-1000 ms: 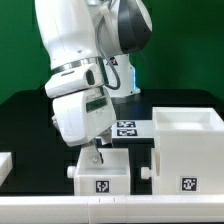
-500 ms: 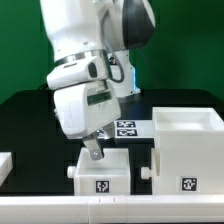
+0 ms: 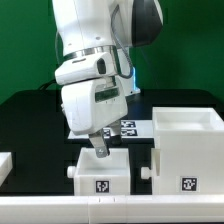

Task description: Assemble drawer

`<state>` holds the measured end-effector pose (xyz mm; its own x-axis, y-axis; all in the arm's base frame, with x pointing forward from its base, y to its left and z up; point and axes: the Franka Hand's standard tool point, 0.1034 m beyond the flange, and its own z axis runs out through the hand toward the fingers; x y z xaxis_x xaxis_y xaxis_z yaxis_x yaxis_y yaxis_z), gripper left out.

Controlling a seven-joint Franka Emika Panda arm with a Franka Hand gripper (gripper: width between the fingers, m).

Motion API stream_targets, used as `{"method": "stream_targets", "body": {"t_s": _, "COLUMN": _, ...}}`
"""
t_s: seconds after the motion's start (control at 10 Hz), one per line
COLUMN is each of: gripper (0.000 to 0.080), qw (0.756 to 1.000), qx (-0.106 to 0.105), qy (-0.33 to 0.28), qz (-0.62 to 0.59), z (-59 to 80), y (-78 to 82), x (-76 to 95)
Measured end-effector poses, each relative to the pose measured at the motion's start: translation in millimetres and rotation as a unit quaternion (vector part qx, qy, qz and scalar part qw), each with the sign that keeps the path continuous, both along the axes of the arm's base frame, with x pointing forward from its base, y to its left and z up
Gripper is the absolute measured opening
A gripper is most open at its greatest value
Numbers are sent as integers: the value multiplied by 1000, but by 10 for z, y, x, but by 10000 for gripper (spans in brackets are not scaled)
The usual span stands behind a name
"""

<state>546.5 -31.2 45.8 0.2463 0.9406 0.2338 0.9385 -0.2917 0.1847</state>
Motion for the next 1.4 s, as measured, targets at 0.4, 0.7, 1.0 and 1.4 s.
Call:
{"method": "stream_targets", "body": {"t_s": 0.4, "gripper": 649, "qw": 994, "qx": -37, "qy": -24, "qz": 96, "z": -27, "y": 112, "x": -71}}
{"method": "stream_targets", "body": {"t_s": 0.7, "gripper": 649, "qw": 995, "qx": -37, "qy": -25, "qz": 94, "z": -21, "y": 109, "x": -60}}
{"method": "stream_targets", "body": {"t_s": 1.0, "gripper": 649, "qw": 994, "qx": -43, "qy": -34, "qz": 90, "z": 8, "y": 127, "x": -32}}
{"method": "stream_targets", "body": {"t_s": 1.4, "gripper": 649, "qw": 995, "qx": -42, "qy": -23, "qz": 83, "z": -42, "y": 123, "x": -59}}
